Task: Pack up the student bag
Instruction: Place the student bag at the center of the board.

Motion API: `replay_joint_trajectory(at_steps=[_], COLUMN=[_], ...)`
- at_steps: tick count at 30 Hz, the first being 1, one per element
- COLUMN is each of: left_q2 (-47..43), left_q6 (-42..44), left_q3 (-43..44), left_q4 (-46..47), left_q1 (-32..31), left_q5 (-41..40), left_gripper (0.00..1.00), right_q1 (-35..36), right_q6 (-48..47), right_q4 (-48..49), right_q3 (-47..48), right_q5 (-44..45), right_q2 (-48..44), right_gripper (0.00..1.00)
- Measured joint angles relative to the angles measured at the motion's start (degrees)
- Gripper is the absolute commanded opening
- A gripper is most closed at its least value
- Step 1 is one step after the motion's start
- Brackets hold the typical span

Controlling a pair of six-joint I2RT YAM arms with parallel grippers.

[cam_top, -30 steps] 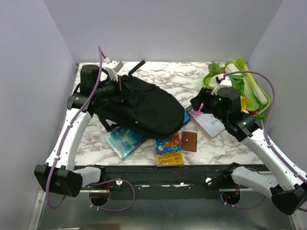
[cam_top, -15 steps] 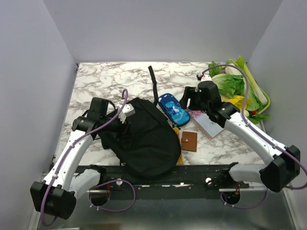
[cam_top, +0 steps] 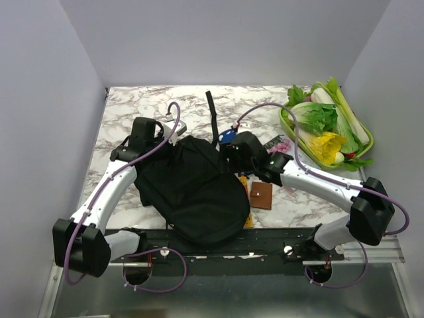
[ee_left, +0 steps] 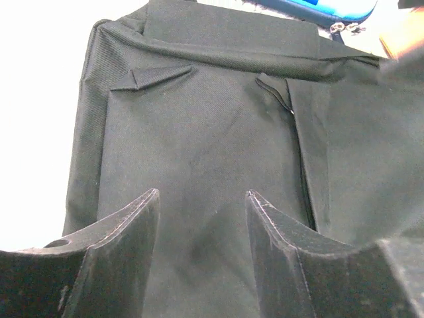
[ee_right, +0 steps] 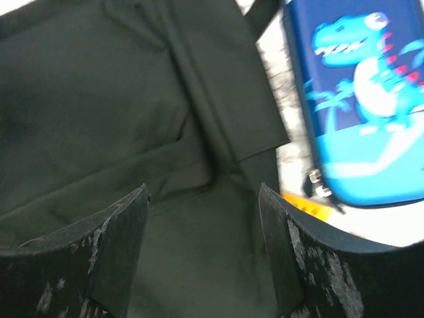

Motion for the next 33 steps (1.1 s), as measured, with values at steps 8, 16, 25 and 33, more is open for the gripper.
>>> replay_joint_trajectory(at_steps=[8,16,25,33], left_q2=[-0.7,-1.6,3.3,14.4], left_q6=[-0.7,3.2,6.1,4.0], left_q3=[-4.8,-5.7,-4.2,15.1], left_q4=[0.9,-1.3,-2.8,-1.8], left_q1=[-4.0,-10.0,-15.1,-15.1], left_q5=[3.6,1.7,-5.0,-4.4], left_gripper=[0.61,0.59,0.64,0.64], right_q1=[8.9,9.4,13.0,17.9], right_q6=[5.1,8.7,12.2,13.4], right_q4=[4.1,6.1,10.9,11.3], right_q3=[-9.3,-13.9,-19.8,-20.5], right_q5=[1.6,2.9,6.8,12.8], right_q2=[-1.1,-0.9,-0.9,-0.5], right_gripper=[0.73,0.64,0.56,0.55])
